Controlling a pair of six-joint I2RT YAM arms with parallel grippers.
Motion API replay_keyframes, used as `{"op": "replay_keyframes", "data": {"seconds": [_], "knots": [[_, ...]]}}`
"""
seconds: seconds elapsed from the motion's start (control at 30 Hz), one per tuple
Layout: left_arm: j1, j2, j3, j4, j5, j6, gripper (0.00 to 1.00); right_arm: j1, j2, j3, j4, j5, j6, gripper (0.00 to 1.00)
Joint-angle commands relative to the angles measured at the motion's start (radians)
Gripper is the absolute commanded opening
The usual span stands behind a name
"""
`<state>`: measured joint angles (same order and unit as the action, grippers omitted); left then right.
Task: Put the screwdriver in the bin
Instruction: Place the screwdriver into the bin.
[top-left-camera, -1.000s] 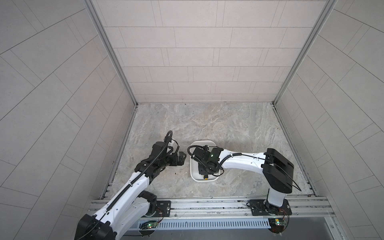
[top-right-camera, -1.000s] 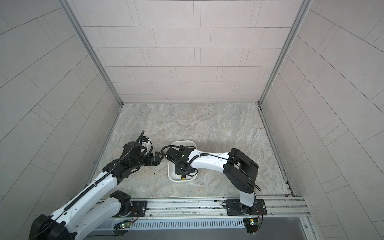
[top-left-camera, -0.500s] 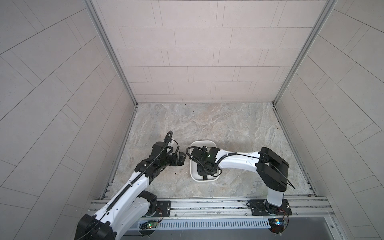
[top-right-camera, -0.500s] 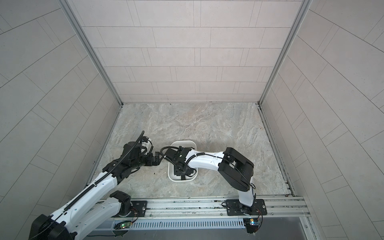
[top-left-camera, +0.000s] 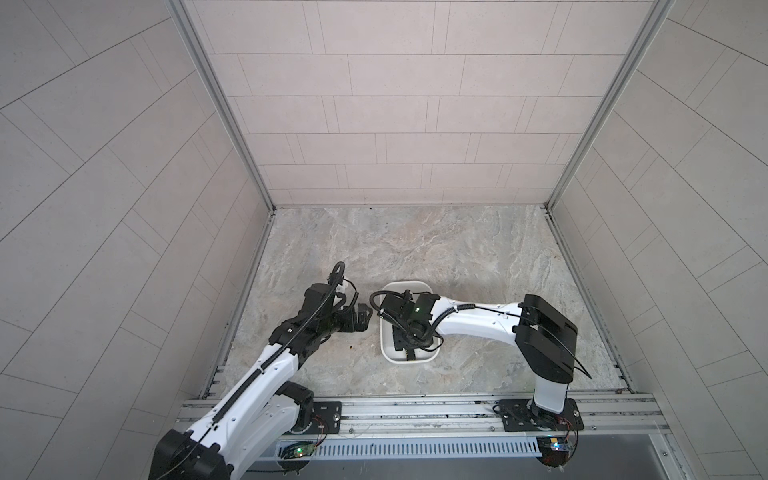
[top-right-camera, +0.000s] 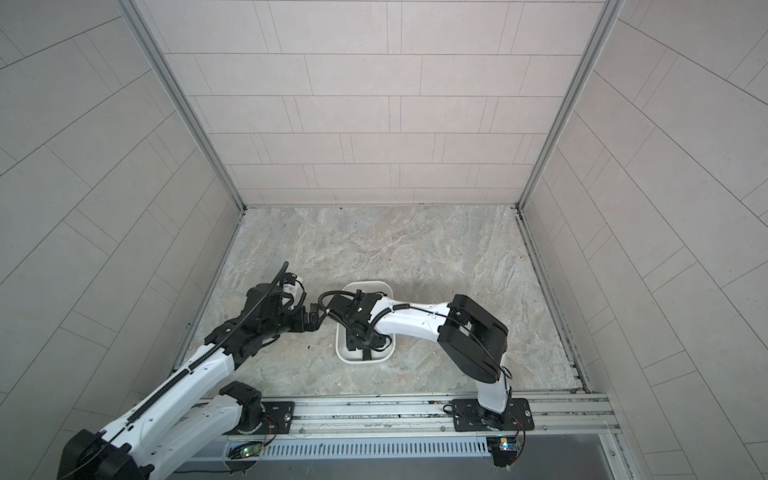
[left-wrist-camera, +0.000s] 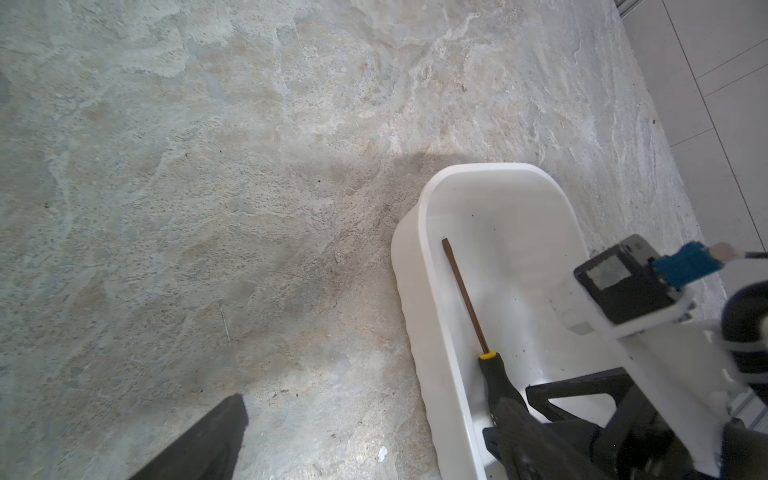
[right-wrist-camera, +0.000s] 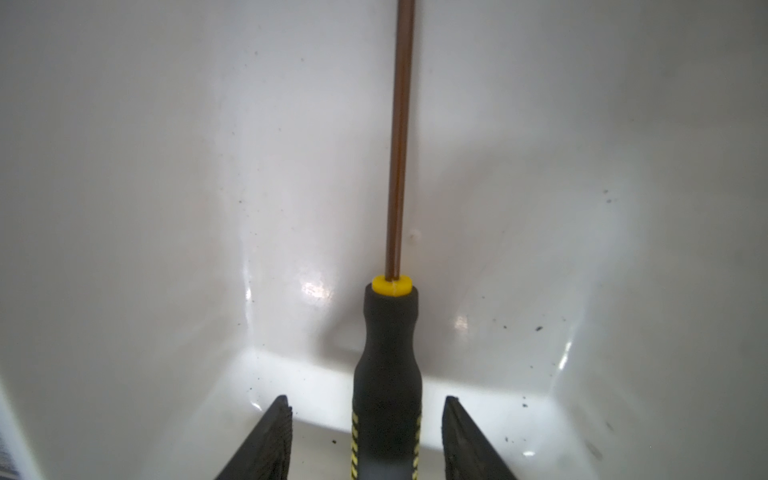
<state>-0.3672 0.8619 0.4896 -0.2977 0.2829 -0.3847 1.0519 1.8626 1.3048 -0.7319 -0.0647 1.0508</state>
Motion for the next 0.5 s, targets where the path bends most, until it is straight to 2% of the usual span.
{"op": "replay_keyframes", "data": {"seconds": [0.0,0.27,0.37,0.47], "knots": [[-0.004,-0.016,0.017,-0.012,-0.021,0.013,1.0,0.001,-0.072,0.036,-0.095,0.035,-0.017,0.55],[-0.005,-0.003,0.054,-0.03,-0.086,0.019,1.0,-0.048,-0.252,0.087,-0.233,0.065,-0.2,0.56],[-0.004,0.007,0.084,-0.048,-0.128,0.034,1.0,-0.124,-0.376,0.061,-0.219,0.085,-0.311,0.56],[-0.004,0.016,0.12,-0.063,-0.189,0.063,1.0,-0.242,-0.508,0.005,-0.171,0.099,-0.411,0.57]]}}
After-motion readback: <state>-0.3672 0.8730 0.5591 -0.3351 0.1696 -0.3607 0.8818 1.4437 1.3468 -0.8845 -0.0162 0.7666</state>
